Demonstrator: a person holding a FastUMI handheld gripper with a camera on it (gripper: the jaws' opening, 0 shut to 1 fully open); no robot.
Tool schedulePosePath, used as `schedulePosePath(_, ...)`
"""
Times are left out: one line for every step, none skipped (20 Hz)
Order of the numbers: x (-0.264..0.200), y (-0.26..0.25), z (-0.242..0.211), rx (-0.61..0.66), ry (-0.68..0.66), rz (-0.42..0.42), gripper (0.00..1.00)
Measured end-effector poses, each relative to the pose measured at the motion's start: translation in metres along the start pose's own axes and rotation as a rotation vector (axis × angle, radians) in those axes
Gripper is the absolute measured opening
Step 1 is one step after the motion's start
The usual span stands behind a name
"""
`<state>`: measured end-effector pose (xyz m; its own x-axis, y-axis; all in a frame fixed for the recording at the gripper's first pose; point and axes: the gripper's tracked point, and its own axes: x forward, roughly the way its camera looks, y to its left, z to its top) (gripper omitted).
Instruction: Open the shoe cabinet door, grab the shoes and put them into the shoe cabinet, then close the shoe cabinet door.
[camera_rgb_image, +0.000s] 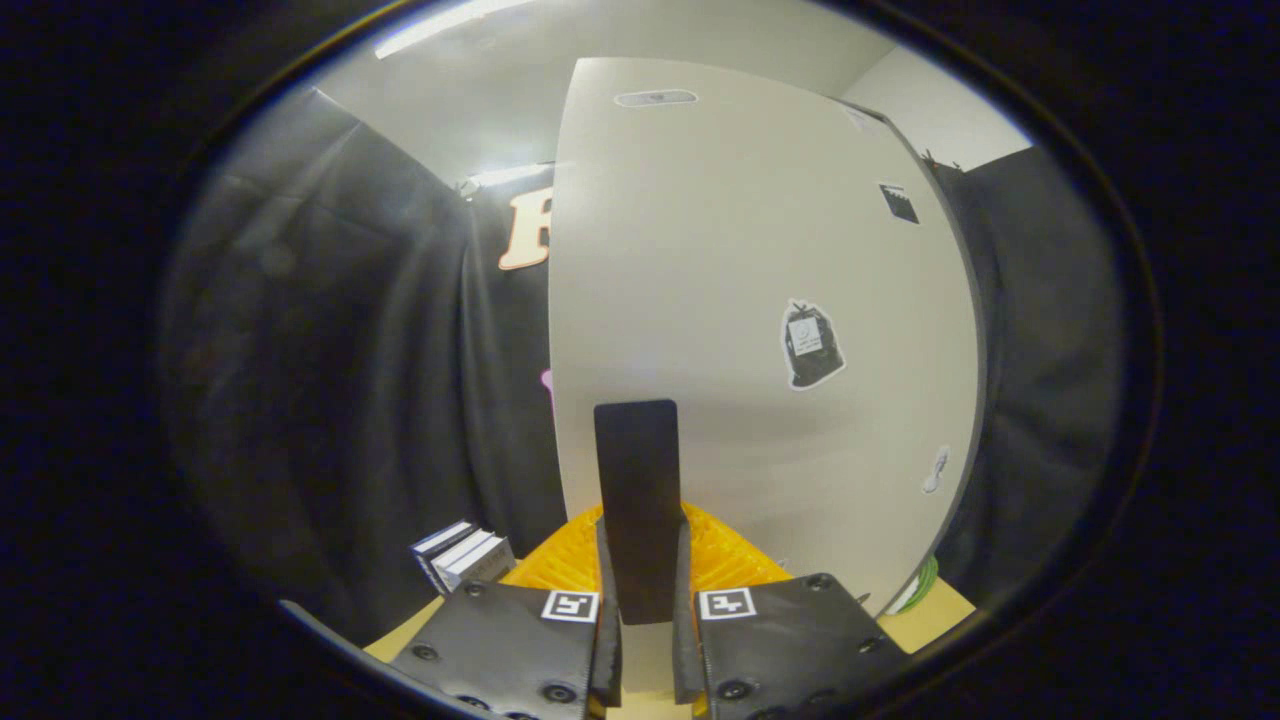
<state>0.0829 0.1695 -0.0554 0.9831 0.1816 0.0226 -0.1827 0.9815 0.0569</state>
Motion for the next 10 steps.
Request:
schedulePosePath(-0.01,-0.002,0.0,0.003,0.001,0.019,0.22)
schedulePosePath(-0.021,-0.006,-0.001,0.003,0.004,0.038,0.22)
schedulePosePath(-0.032,-0.012,0.0,0.001,0.007,0.055,0.22)
schedulePosePath(-0.044,-0.017,0.0,-0.001,0.011,0.068,0.22)
schedulePosePath(-0.055,-0.024,0.001,0.001,0.015,0.081,0.22)
schedulePosePath(-0.066,-0.031,0.001,0.002,0.017,0.093,0.22)
schedulePosePath(-0.076,-0.039,0.002,0.002,0.021,0.103,0.22)
schedulePosePath(-0.086,-0.048,0.002,-0.001,0.022,0.11,0.22)
schedulePosePath(-0.094,-0.059,0.004,-0.004,0.021,0.112,0.22)
schedulePosePath(-0.103,-0.068,0.005,-0.005,0.023,0.112,0.22)
